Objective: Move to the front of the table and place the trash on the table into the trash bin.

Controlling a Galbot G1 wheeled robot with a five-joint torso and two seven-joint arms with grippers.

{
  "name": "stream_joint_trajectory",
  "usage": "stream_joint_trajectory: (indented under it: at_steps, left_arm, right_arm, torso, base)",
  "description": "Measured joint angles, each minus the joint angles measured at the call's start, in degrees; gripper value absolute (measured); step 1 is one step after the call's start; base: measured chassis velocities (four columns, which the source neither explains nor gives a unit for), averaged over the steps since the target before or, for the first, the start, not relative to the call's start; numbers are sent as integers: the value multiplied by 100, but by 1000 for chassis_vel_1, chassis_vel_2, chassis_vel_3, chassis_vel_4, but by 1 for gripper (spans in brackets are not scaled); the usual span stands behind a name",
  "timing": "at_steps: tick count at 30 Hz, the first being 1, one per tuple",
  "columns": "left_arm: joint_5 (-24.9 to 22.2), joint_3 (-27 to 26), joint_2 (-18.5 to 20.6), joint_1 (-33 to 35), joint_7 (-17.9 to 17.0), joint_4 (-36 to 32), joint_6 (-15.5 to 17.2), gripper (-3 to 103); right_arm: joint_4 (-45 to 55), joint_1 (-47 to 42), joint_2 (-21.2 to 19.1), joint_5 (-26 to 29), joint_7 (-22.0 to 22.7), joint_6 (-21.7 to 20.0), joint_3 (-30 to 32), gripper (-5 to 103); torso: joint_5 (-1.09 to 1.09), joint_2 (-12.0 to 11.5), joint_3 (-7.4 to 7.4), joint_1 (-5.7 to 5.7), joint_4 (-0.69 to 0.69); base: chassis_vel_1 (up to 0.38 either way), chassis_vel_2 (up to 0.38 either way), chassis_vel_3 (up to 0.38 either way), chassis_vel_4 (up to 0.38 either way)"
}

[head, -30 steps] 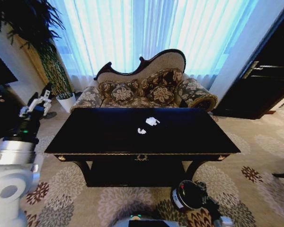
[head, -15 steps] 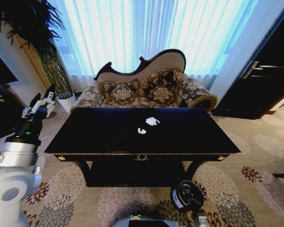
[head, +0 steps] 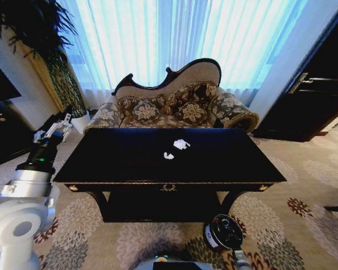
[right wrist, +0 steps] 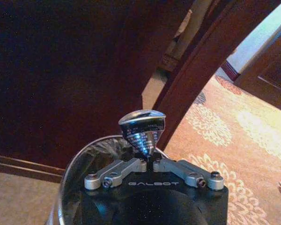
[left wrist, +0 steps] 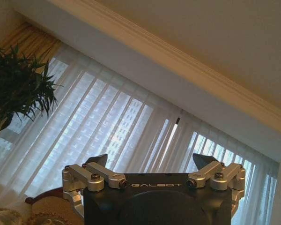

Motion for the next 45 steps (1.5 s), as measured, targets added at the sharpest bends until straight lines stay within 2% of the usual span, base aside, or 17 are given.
stream_joint_trajectory:
  at_steps: [5, 8, 16, 20, 23, 25, 28, 31, 32, 35, 36, 40, 42, 45]
  left_arm:
    - [12, -1, 26, -24, 0, 76, 2, 100]
    - [55, 47, 44, -92, 1, 180, 2, 100]
    - [134, 191, 93, -256, 39, 358, 0, 100]
    - [241, 330, 77, -320, 84, 438, -13, 100]
    - [270, 362, 61, -331, 95, 467, -20, 100]
    - [286, 373, 47, -328, 105, 479, -27, 100]
    - [291, 370, 40, -308, 111, 478, -36, 100]
    - [278, 316, 45, -292, 116, 463, -44, 100]
    - [278, 316, 45, -292, 116, 463, -44, 100]
    - [251, 271, 51, -272, 120, 447, -57, 100]
    - [251, 271, 51, -272, 120, 447, -57, 100]
    - [231, 252, 52, -252, 124, 426, -64, 100]
    - [213, 236, 59, -250, 125, 420, -65, 100]
    - [113, 172, 80, -260, 125, 396, -65, 100]
  right_arm:
    - [-371, 293, 75, 16, 106, -96, 26, 1]
    - [-719, 605, 162, 64, 241, -331, 99, 1]
    - [-714, 686, 281, 39, 290, -628, 130, 1]
    - [-589, 586, 333, 11, 283, -693, 124, 22]
    - [-537, 521, 338, 7, 262, -694, 121, 27]
    - [-480, 444, 332, 7, 216, -695, 117, 38]
    - [-408, 376, 304, 5, 172, -693, 111, 44]
    - [-301, 278, 283, -19, 146, -688, 111, 61]
    - [-301, 278, 283, -19, 146, -688, 111, 61]
    - [-187, 223, 292, -39, 147, -681, 118, 72]
    - [-187, 223, 292, -39, 147, -681, 118, 72]
    - [21, 40, 308, -61, 110, -667, 112, 93]
    - [129, -59, 299, -57, 36, -661, 99, 97]
    - [667, -514, 256, 39, -306, -657, 8, 100]
  torso:
    - [1, 0, 0, -1, -1]
    - [-1, 0, 0, 0, 1]
    - [0, 0, -1, 0, 1]
    - [0, 0, 0, 0, 0]
    - [0, 0, 0, 0, 0]
    - [0, 0, -1, 0, -1]
    - [-1, 0, -1, 0, 0]
    - [0, 0, 0, 0, -1]
    - [0, 0, 0, 0, -1]
    - [0, 0, -1, 0, 1]
    - [0, 0, -1, 0, 1]
    - [-1, 0, -1, 0, 0]
    - [0, 0, -1, 0, 1]
    - [0, 0, -1, 0, -2]
  base:
    - [0, 0, 0, 0]
    - [0, 0, 0, 0]
    - [0, 0, 0, 0]
    - [0, 0, 0, 0]
    - [0, 0, 0, 0]
    - [0, 0, 0, 0]
    - [0, 0, 0, 0]
    - [0, 0, 0, 0]
    - [0, 0, 0, 0]
    - [0, 0, 0, 0]
    - [0, 0, 0, 0]
    - [0, 0, 0, 0]
    - [0, 0, 0, 0]
    - [0, 0, 0, 0]
